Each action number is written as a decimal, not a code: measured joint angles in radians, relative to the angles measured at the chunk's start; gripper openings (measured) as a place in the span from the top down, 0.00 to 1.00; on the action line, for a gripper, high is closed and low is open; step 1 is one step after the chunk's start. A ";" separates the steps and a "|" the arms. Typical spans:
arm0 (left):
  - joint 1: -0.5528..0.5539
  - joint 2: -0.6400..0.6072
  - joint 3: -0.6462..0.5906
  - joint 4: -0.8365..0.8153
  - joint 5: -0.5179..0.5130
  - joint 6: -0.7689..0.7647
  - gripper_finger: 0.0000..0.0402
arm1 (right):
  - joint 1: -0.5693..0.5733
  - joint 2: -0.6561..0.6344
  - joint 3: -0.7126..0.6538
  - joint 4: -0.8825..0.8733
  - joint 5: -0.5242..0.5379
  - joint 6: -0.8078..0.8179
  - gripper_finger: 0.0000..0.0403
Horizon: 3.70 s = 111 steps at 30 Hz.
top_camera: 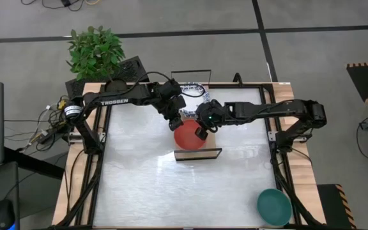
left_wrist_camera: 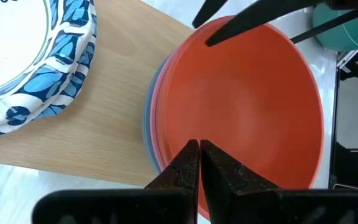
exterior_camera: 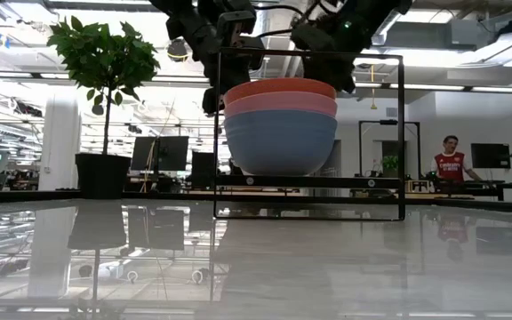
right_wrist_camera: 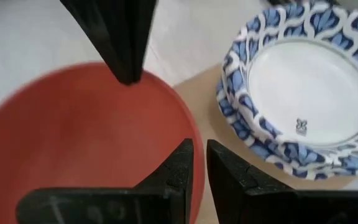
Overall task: Place and stack bowls onto a shelf
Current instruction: Stack the orange bowl on top of the pink bowl on the shelf, then stack the green bowl on top of the orange bowl on the shelf
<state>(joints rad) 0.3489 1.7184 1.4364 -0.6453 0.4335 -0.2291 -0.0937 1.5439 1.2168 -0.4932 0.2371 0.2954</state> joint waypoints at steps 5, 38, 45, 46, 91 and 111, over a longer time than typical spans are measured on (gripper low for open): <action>0.004 0.001 0.012 -0.012 0.000 0.000 1.00 | 0.001 -0.043 0.002 0.000 0.000 -0.006 0.82; -0.096 -0.139 0.116 -0.234 -0.042 0.263 0.69 | 0.795 -0.215 -0.123 -0.833 -0.339 0.673 0.38; -0.108 -0.139 0.116 -0.232 -0.056 0.254 0.69 | 0.903 -0.215 -0.200 -0.683 -0.346 0.751 0.38; -0.108 -0.139 0.116 -0.232 -0.056 0.247 0.69 | 0.910 -0.215 -0.213 -0.652 -0.350 0.756 0.38; -0.108 -0.139 0.115 -0.240 -0.187 0.206 0.69 | 0.920 -0.216 -0.422 -0.495 -0.300 1.123 0.94; -0.108 -0.139 0.115 -0.203 -0.240 0.233 0.69 | 0.592 -0.200 -0.310 -1.082 0.310 1.719 0.94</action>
<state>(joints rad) 0.2409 1.5791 1.5513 -0.8478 0.1940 0.0040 0.4981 1.3436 0.9072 -1.5756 0.5472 2.0147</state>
